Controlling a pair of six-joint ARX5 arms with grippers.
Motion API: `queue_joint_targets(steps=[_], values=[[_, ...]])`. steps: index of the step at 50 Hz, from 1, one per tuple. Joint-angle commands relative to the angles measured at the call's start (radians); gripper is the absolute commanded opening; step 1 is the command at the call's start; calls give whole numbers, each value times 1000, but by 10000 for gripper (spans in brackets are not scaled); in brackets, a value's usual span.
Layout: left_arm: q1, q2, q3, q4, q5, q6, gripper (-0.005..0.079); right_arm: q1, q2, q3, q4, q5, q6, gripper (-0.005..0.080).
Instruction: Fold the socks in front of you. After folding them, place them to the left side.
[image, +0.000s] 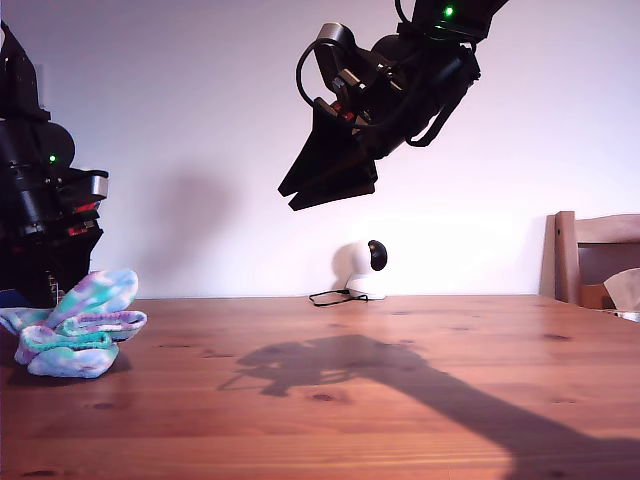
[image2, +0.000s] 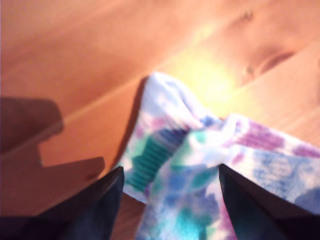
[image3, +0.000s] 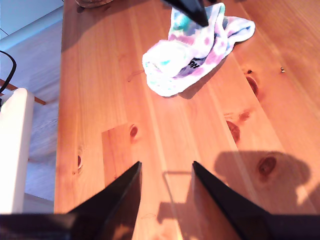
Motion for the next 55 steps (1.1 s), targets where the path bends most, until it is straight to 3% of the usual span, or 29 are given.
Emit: queue_joint_targets(steps=[1,12,16,21,27,37,55], values=[[-4,16,22,-5,-9,4,552,8,-8,-13,3,-8,-2,283],[-24,16,110,-23,-29,-27,514,8,-8,-13,11,-8,-2,282],[-32,16,130,-25,-29,-65,353,8,-8,-13,18,-5,-2,271],[-40,16,136,-16,-4,-107,-18,7,-8,-13,21,5,-1,167],[-47,16,136,15,46,-133,-21,3,-8,-13,30,4,3,-13],[-68,8,135,104,108,-142,-22,3,-8,-13,105,8,103,-12],[-79,-86,97,242,168,-164,-21,3,-16,-13,285,226,327,-12]])
